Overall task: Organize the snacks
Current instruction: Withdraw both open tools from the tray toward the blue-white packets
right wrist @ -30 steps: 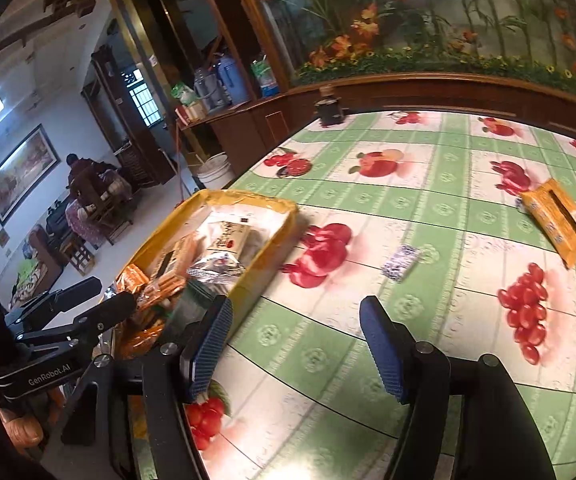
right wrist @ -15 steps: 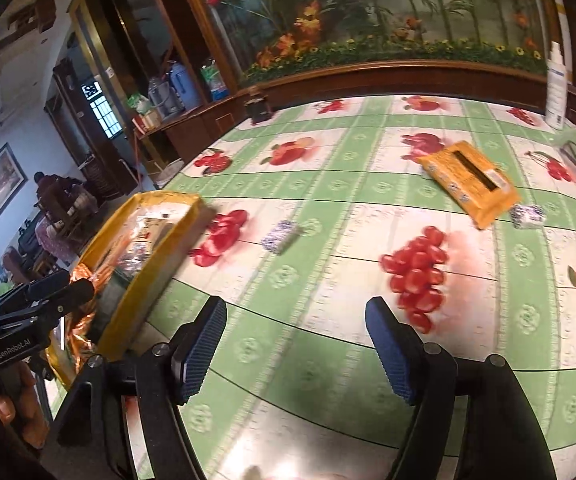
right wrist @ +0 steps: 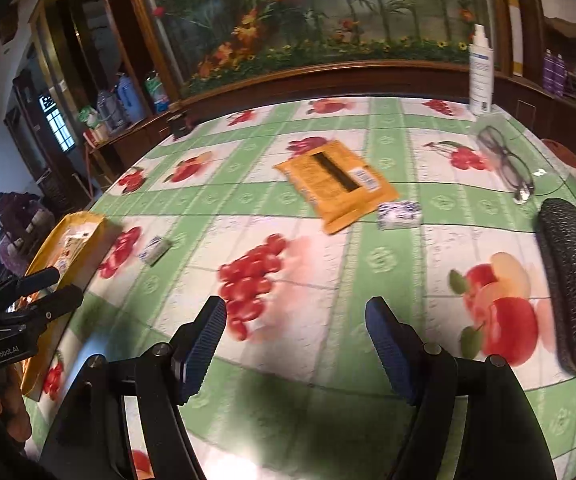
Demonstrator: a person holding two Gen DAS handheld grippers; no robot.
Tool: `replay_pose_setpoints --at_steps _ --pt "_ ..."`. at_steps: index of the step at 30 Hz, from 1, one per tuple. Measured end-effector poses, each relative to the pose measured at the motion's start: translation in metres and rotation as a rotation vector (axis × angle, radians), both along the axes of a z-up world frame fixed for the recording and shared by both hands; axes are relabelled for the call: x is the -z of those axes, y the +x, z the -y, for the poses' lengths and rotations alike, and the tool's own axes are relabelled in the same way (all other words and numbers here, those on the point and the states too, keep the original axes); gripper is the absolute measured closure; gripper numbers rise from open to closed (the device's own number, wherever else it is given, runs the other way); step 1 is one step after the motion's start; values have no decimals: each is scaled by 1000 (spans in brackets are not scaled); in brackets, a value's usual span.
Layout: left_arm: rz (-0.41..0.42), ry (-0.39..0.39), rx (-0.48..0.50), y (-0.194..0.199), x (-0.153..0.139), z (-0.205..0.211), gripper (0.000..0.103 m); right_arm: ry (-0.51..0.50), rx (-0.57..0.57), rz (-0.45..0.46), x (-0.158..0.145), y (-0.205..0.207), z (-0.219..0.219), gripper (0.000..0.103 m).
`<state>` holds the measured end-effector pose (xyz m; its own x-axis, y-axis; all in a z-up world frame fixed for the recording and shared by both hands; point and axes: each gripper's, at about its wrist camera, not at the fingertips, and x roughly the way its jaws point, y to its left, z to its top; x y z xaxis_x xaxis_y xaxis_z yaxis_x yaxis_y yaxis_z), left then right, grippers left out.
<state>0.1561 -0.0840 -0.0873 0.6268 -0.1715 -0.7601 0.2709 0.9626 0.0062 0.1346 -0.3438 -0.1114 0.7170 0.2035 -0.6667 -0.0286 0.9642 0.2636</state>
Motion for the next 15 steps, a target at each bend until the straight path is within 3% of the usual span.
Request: replay_pose_setpoints --at_steps 5,15 --pt "-27 3 3 23 11 15 27 3 43 -16 5 22 29 29" --pt "-60 9 -27 64 30 21 27 -24 14 -55 15 71 34 29"
